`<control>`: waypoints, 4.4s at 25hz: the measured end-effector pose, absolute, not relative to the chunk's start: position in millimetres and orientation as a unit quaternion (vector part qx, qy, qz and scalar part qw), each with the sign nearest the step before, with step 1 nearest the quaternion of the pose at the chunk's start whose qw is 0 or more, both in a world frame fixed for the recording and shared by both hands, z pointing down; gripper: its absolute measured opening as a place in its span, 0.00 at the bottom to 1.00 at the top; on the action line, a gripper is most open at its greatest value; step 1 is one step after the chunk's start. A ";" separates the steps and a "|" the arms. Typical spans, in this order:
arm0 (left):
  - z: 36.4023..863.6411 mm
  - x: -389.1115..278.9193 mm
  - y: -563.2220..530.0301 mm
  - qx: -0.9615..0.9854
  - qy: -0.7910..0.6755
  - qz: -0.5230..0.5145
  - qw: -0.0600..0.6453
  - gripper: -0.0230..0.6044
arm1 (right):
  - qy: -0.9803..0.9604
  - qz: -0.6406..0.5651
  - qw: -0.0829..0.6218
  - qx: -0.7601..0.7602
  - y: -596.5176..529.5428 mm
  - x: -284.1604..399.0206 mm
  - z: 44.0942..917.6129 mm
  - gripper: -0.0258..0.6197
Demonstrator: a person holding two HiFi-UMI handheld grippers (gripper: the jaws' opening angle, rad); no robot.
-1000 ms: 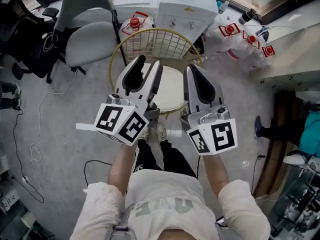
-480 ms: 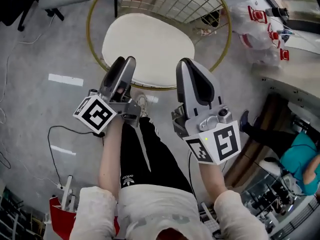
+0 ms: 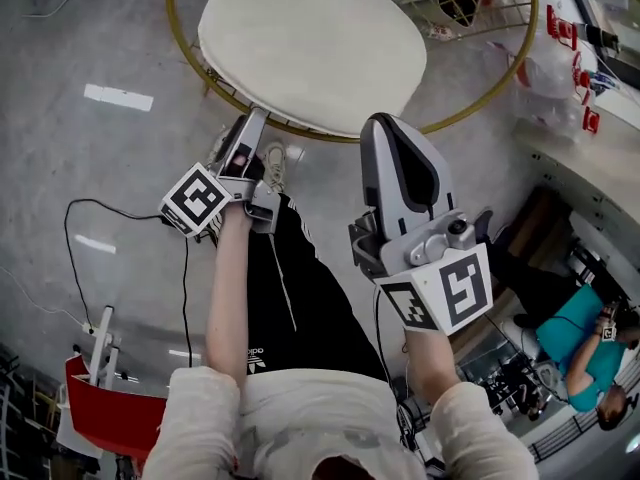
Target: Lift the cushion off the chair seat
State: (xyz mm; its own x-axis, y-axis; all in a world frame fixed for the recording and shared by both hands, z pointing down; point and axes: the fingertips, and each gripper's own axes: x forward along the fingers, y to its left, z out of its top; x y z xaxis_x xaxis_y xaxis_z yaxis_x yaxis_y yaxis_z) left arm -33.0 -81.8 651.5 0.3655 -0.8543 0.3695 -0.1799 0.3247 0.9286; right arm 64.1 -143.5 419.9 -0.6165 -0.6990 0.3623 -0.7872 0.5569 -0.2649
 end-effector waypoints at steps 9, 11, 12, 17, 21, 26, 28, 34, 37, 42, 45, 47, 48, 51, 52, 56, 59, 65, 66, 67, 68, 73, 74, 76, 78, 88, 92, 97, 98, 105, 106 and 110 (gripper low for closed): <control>684.3 -23.1 -95.1 0.488 -0.485 -0.264 0.676 0.44 | -0.864 0.228 0.090 0.439 -142.2 78.9 424.8 0.07; 689.2 -19.8 -100.3 0.486 -0.483 -0.258 0.681 0.44 | -0.861 0.232 0.084 0.444 -142.0 82.4 424.4 0.07; 691.2 -18.4 -102.5 0.486 -0.482 -0.255 0.683 0.44 | -0.860 0.234 0.079 0.447 -142.1 84.2 424.0 0.07; 699.7 -11.0 -113.3 0.475 -0.475 -0.257 0.695 0.44 | -0.852 0.245 0.061 0.459 -144.2 91.4 426.5 0.07; 703.5 -2.0 -123.9 0.477 -0.466 -0.268 0.695 0.44 | -0.850 0.252 0.052 0.460 -144.6 93.7 429.0 0.07; 702.7 0.7 -140.6 0.484 -0.453 -0.287 0.692 0.44 | -0.850 0.264 0.038 0.454 -144.0 94.0 429.4 0.07; 702.4 -0.3 -146.6 0.488 -0.453 -0.287 0.688 0.44 | -0.849 0.271 0.034 0.452 -144.0 94.2 430.7 0.07; 699.0 0.0 -160.6 0.497 -0.454 -0.289 0.681 0.44 | -0.843 0.276 0.023 0.461 -152.4 98.0 430.2 0.07; 699.9 3.6 -161.6 0.501 -0.456 -0.285 0.679 0.38 | -0.840 0.278 0.012 0.465 -159.5 99.8 427.9 0.07; 700.8 1.3 -160.9 0.507 -0.462 -0.276 0.673 0.16 | -0.839 0.279 0.009 0.467 -163.9 98.4 426.3 0.07; 699.0 0.0 -162.3 0.509 -0.460 -0.278 0.672 0.15 | -0.833 0.285 0.007 0.474 -163.5 100.0 428.9 0.07; 696.9 -0.5 -162.1 0.509 -0.457 -0.284 0.672 0.14 | -0.826 0.290 0.004 0.484 -163.2 103.0 430.8 0.07; 695.8 -0.4 -162.0 0.509 -0.455 -0.287 0.672 0.14 | -0.822 0.292 0.003 0.489 -163.2 104.7 431.7 0.07; 690.3 0.5 -163.5 0.515 -0.449 -0.295 0.668 0.13 | -0.815 0.294 0.003 0.499 -163.9 109.6 432.4 0.07; 687.9 0.9 -164.2 0.517 -0.446 -0.299 0.667 0.13 | -0.815 0.293 0.004 0.501 -164.3 111.0 431.9 0.07; 677.0 3.6 -165.7 0.522 -0.438 -0.310 0.663 0.12 | -0.815 0.288 0.009 0.504 -166.3 114.2 426.7 0.07; 659.9 5.0 -171.8 0.528 -0.427 -0.323 0.659 0.11 | -0.812 0.286 0.007 0.510 -168.8 110.6 417.5 0.07; 609.1 -1.9 -178.2 0.534 -0.423 -0.330 0.653 0.10 | -0.809 0.259 0.008 0.527 -171.8 98.4 367.8 0.07; 598.3 -3.6 -179.9 0.538 -0.425 -0.325 0.651 0.10 | -0.808 0.252 0.006 0.532 -173.3 98.7 356.4 0.07; 586.3 -6.1 -184.8 0.546 -0.426 -0.320 0.646 0.10 | -0.807 0.242 0.001 0.538 -176.8 99.6 344.0 0.07; 571.5 -9.0 -194.2 0.557 -0.425 -0.319 0.638 0.10 | -0.806 0.230 -0.007 0.545 -182.8 101.0 329.9 0.07; 450.2 -24.3 -242.0 0.614 -0.411 -0.336 0.583 0.10 | -0.801 0.163 -0.049 0.574 -209.7 106.4 227.9 0.07; 418.5 -27.1 -244.4 0.626 -0.412 -0.337 0.570 0.10 | -0.800 0.151 -0.050 0.578 -208.5 106.8 203.9 0.07; 348.8 -33.1 -251.3 0.659 -0.418 -0.331 0.531 0.10 | -0.800 0.120 -0.058 0.586 -205.0 106.4 153.2 0.07; 270.3 -41.1 -271.6 0.714 -0.430 -0.310 0.458 0.10 | -0.800 0.068 -0.086 0.590 -205.9 104.5 96.0 0.07; -40.1 -81.3 -228.4 0.811 -0.548 -0.201 0.035 0.10 | -0.745 -0.145 -0.136 0.637 -139.5 96.5 -95.1 0.07; -97.6 -91.9 -179.0 0.776 -0.602 -0.148 -0.118 0.11 | -0.738 -0.156 -0.141 0.641 -123.2 85.4 -111.3 0.07; -109.8 -96.4 -130.8 0.732 -0.641 -0.104 -0.208 0.11 | -0.747 -0.140 -0.131 0.637 -107.3 70.9 -94.5 0.07; -107.4 -95.5 -125.9 0.730 -0.642 -0.098 -0.213 0.11 | -0.748 -0.132 -0.131 0.638 -104.9 70.3 -85.9 0.07; -85.4 -88.8 -109.3 0.745 -0.628 -0.089 -0.207 0.11 | -0.757 -0.111 -0.109 0.635 -94.4 59.8 -48.0 0.07; -85.8 -86.9 -108.6 0.746 -0.626 -0.089 -0.208 0.11 | -0.755 -0.114 -0.108 0.636 -93.3 59.5 -48.8 0.07; -89.5 -80.0 -105.3 0.749 -0.621 -0.093 -0.211 0.11 | -0.753 -0.108 -0.114 0.639 -92.8 61.5 -48.3 0.07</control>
State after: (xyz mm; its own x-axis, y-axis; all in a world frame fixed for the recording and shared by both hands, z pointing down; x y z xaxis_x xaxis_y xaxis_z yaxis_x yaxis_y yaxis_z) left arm -80.0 -105.3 -89.5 0.2122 -0.8910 -0.4013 -0.9696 -0.1409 -0.2001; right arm 61.5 -92.8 -48.3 -0.1573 -0.9375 -0.3104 -0.9870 0.1599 0.0174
